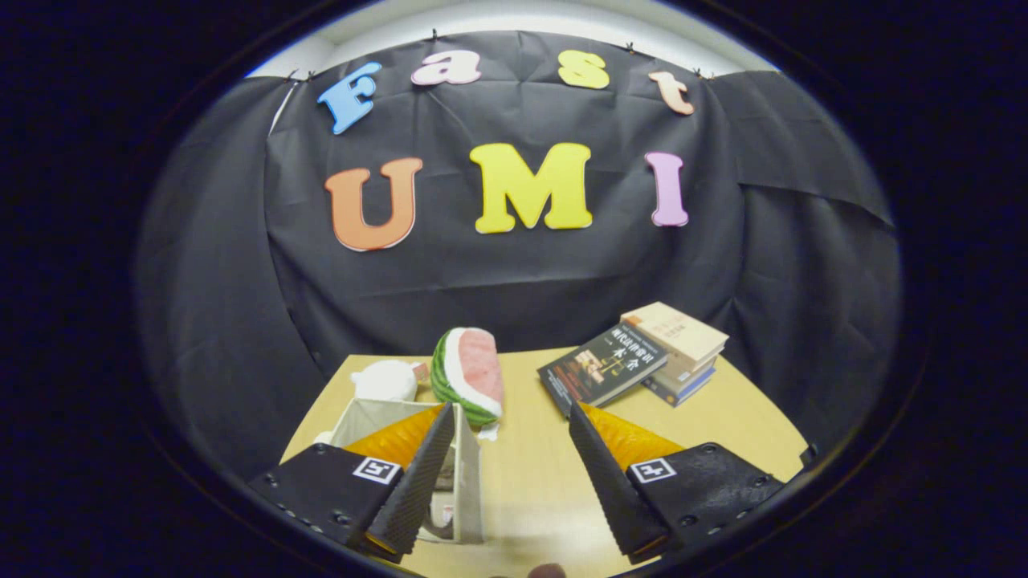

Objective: Open the storage box then place both shoes into the box .Put the left shoe in first, then the right shoe, with the right side of both shoes facing outward in a uniform manner.

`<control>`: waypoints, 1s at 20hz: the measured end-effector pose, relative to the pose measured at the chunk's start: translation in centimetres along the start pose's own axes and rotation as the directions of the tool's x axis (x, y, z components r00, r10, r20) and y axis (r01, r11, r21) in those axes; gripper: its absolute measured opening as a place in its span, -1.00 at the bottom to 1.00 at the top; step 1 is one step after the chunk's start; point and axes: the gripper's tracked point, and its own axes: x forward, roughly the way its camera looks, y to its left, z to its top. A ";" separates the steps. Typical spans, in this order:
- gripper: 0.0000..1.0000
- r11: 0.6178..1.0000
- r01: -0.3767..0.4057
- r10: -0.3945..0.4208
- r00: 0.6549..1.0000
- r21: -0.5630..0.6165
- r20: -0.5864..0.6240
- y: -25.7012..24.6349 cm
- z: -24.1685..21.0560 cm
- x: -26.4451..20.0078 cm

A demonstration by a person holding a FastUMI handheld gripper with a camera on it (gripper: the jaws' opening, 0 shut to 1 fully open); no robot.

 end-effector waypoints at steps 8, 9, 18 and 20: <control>0.93 1.000 -0.023 0.023 0.984 -0.002 0.174 -8.1 5.9 -5.2; 0.93 1.000 -0.021 0.021 0.982 -0.001 0.188 -9.0 6.1 -5.6; 0.92 0.998 -0.037 0.024 0.966 0.048 0.256 -13.0 6.7 -9.1; 0.92 0.998 -0.047 0.033 0.966 0.049 0.256 -13.2 6.6 -9.5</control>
